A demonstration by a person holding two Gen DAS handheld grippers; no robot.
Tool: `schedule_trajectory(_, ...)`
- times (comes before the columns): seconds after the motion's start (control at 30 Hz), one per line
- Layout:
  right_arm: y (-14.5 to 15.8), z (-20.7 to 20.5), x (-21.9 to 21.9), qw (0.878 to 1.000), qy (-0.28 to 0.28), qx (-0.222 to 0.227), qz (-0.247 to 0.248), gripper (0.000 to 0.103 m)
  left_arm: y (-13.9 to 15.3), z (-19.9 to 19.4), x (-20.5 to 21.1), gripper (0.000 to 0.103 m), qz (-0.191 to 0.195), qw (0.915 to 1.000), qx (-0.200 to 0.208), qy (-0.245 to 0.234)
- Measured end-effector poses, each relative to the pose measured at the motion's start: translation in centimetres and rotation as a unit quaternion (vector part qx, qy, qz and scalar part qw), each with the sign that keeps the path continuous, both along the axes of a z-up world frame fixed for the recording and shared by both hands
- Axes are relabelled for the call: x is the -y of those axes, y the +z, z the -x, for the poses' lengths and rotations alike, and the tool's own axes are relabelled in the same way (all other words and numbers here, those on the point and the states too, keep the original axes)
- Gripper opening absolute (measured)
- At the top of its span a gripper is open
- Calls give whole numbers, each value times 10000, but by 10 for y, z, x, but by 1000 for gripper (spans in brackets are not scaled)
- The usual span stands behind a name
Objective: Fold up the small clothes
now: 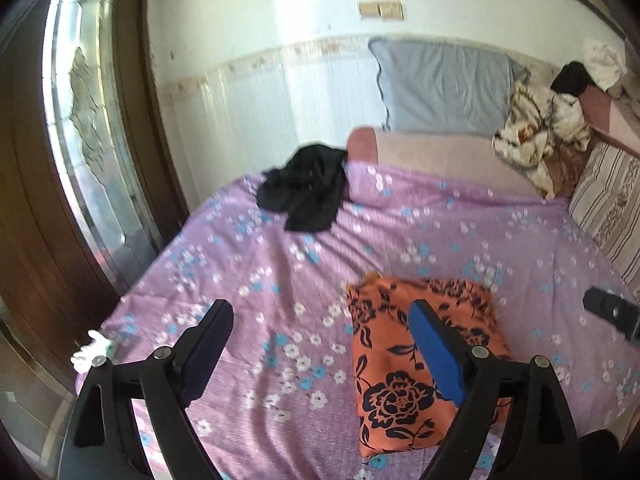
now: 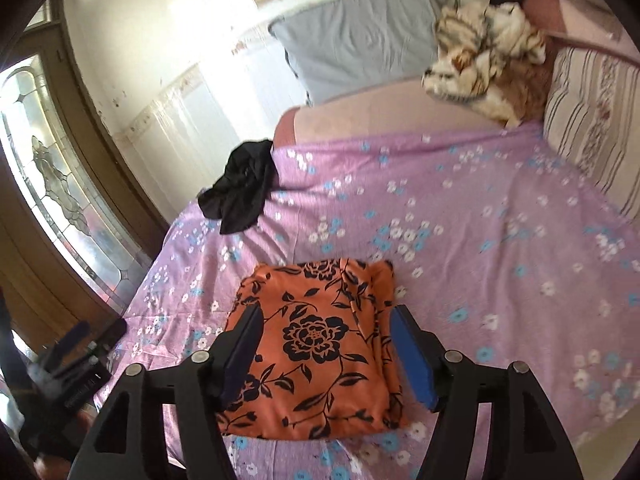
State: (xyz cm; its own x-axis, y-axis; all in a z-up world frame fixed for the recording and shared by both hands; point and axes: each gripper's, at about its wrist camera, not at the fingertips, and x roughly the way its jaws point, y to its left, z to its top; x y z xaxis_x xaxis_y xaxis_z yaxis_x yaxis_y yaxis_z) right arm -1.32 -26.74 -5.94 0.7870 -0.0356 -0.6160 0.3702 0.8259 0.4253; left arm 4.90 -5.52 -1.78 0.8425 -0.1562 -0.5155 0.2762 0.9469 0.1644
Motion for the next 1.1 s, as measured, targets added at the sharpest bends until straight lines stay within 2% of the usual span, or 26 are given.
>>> schedule_trajectory(0.07,12,13,-7,9999,18,56,138,71,13,12,-3,99,35,9999,161,21)
schedule_trajectory(0.37,56,58,-35,9965,18,448,702,73,57,48,-11,99,90,9990,429,129)
schedule_trajectory(0.63,88,86,-60,9882,40,856,1273,76,80,77,-17,100,101,9978,639,174)
schedule_trajectory(1.1,103,99,-79,9857,38,1033,1328,77,109,111,-30,100,207,9952,927,248)
